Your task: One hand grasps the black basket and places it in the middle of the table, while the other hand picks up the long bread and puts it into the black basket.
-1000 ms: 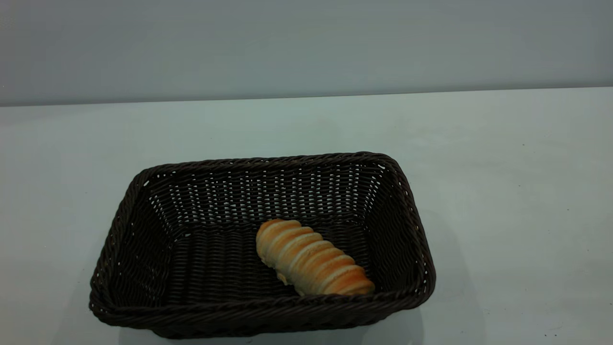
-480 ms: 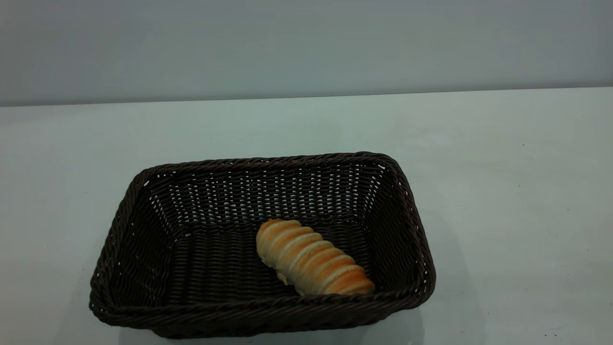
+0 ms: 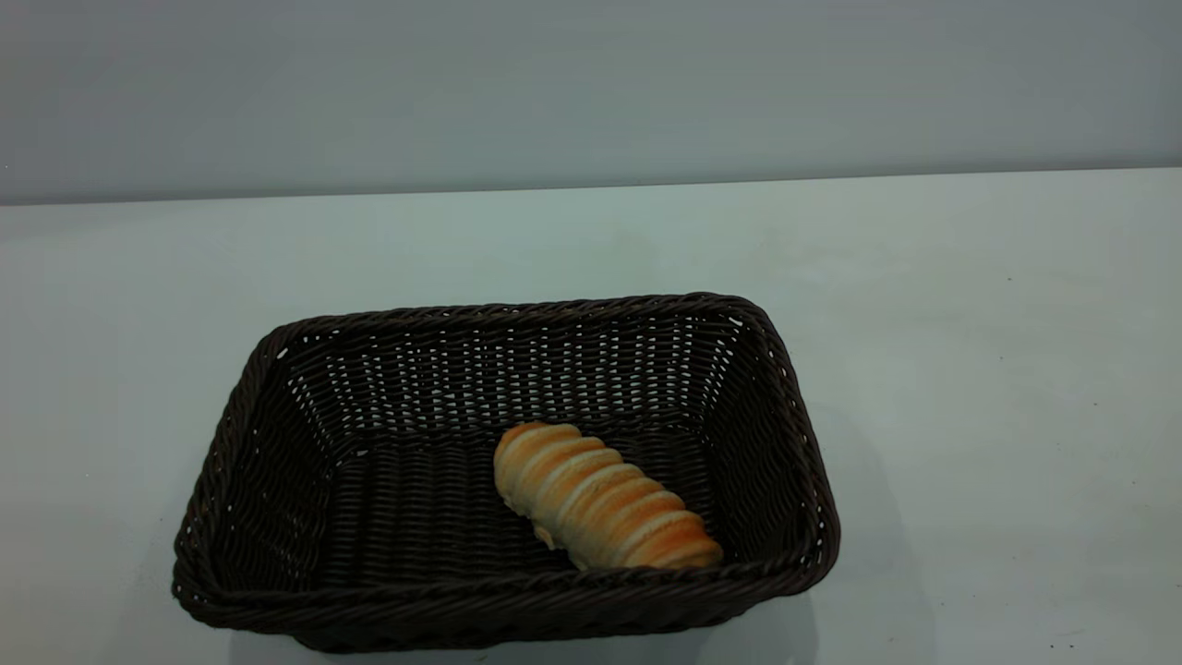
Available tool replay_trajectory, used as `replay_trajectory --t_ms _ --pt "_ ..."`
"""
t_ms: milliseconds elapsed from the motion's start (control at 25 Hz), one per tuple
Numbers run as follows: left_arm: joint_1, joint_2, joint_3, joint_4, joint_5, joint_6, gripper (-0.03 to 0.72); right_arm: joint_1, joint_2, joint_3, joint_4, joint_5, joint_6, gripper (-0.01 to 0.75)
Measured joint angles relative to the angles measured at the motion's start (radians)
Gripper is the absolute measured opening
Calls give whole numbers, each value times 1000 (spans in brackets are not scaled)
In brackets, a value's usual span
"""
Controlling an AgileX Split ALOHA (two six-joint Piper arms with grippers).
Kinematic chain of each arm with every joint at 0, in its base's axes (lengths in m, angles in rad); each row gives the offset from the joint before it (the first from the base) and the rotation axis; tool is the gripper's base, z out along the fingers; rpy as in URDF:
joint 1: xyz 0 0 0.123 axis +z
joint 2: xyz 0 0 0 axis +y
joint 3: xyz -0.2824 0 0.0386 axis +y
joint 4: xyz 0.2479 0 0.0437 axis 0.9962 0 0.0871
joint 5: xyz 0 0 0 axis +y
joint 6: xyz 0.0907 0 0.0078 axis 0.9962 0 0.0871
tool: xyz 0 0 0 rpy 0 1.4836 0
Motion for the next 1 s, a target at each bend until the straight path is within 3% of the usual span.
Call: replay_trajectory --t_ms 640,800,1000 --pt "2 0 0 0 0 -1 594 -19 0 0 0 0 0 237" --pt "104 0 0 1 0 -2 594 -124 0 0 0 0 0 237" --pt "260 0 0 1 0 -2 594 -381 0 0 0 0 0 237"
